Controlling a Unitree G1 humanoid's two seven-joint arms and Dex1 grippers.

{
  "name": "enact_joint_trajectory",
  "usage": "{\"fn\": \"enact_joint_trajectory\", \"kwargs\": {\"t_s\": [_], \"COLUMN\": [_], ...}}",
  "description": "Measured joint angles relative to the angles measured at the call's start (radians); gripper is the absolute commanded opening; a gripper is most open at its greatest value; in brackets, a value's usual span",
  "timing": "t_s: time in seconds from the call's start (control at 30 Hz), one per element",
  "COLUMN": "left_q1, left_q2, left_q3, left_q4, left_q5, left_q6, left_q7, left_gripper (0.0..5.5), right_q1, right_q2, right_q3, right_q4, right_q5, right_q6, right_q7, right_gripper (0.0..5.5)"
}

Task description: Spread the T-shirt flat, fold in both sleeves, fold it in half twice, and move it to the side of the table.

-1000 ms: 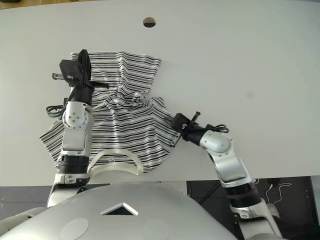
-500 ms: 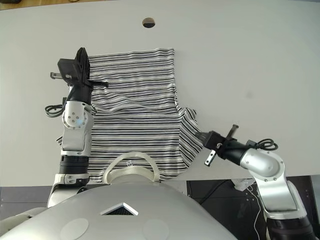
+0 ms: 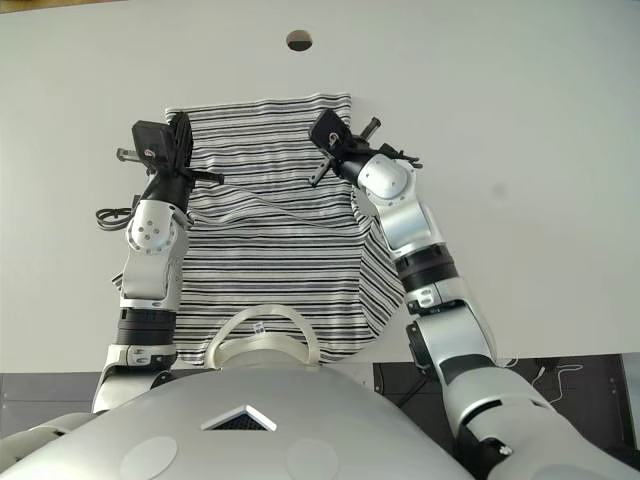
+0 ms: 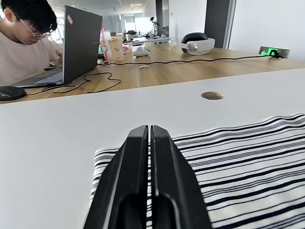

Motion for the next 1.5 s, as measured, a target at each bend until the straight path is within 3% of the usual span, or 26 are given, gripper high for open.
{"fn": "enact_joint_trajectory", "kwargs": {"t_s": [0.3, 0.47, 0.57, 0.67, 0.77, 0.87, 1.07, 1.5], "left_q1": [0.0, -0.013, -0.035, 0.041, 0.126, 0.157, 0.308, 0.362], "left_q2": [0.02, 0.024, 0.028, 0.072, 0.174, 0.34, 0.471, 0.516], "left_q3": [-0.005, 0.028, 0.024, -0.002, -0.002, 0.078, 0.221, 0.242], "left_q4": [-0.015, -0.011, -0.011, -0.115, -0.241, -0.328, -0.349, -0.277], "left_q5": [-0.054, -0.083, -0.114, -0.099, -0.095, -0.137, -0.284, -0.468], "left_q6": [0.02, 0.098, 0.215, 0.204, 0.22, 0.317, 0.504, 0.606], "left_q7": [-0.062, -0.064, -0.09, -0.127, -0.203, -0.328, -0.49, -0.661], "left_gripper": [0.11, 0.11, 0.11, 0.3, 0.78, 1.12, 2.06, 2.06], "right_q1": [-0.144, -0.146, -0.095, -0.037, 0.062, 0.21, 0.337, 0.36], "right_q2": [-0.023, -0.041, -0.017, 0.002, -0.007, -0.034, -0.046, -0.079], "right_q3": [-0.055, -0.067, -0.081, -0.125, -0.185, -0.234, -0.277, -0.32], "right_q4": [0.394, 0.459, 0.289, 0.024, -0.292, -0.559, -0.622, -0.626], "right_q5": [-0.056, -0.08, -0.04, 0.042, 0.107, 0.125, 0.119, 0.082], "right_q6": [-0.091, -0.226, -0.391, -0.417, -0.374, -0.287, -0.217, -0.212], "right_q7": [-0.221, -0.287, -0.294, -0.277, -0.27, -0.266, -0.272, -0.279], "right_gripper": [0.1, 0.1, 0.1, 0.1, 0.1, 0.1, 0.1, 0.1]}}
